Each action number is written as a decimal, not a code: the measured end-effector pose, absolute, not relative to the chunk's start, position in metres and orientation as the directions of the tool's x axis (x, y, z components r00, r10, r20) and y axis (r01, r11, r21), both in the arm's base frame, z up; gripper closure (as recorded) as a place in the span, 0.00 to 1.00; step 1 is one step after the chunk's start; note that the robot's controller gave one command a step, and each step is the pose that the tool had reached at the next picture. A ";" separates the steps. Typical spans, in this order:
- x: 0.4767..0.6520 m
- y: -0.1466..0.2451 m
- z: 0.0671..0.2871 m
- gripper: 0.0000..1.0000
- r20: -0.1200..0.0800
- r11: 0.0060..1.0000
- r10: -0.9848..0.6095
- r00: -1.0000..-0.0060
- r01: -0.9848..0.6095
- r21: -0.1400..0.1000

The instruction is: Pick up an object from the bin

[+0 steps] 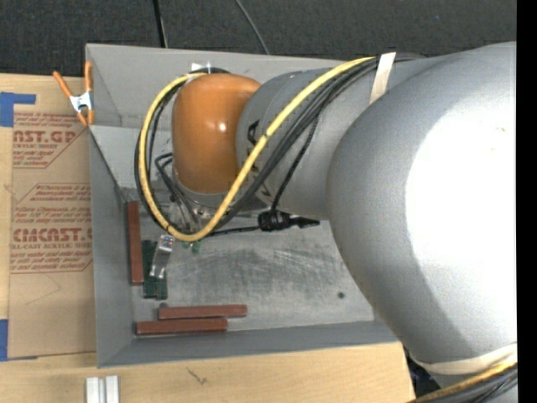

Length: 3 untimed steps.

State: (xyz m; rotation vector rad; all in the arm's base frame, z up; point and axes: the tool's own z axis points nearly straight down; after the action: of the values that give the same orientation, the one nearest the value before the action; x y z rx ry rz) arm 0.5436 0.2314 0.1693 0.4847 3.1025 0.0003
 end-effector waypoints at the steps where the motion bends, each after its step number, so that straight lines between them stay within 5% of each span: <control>1: 0.544 0.231 0.169 0.00 -0.001 0.952 0.305 -0.952 0.305 0.000; 2: 0.498 0.209 0.115 0.00 -0.004 0.944 0.331 -0.944 0.331 0.003; 3: 0.510 0.206 0.075 1.00 -0.008 0.947 0.322 -0.947 0.322 0.006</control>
Offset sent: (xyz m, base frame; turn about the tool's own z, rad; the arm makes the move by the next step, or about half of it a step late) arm -0.0640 -0.0322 -0.0767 0.0393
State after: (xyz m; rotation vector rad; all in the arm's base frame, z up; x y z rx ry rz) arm 0.5095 0.2062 0.0749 0.5116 3.0910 0.0076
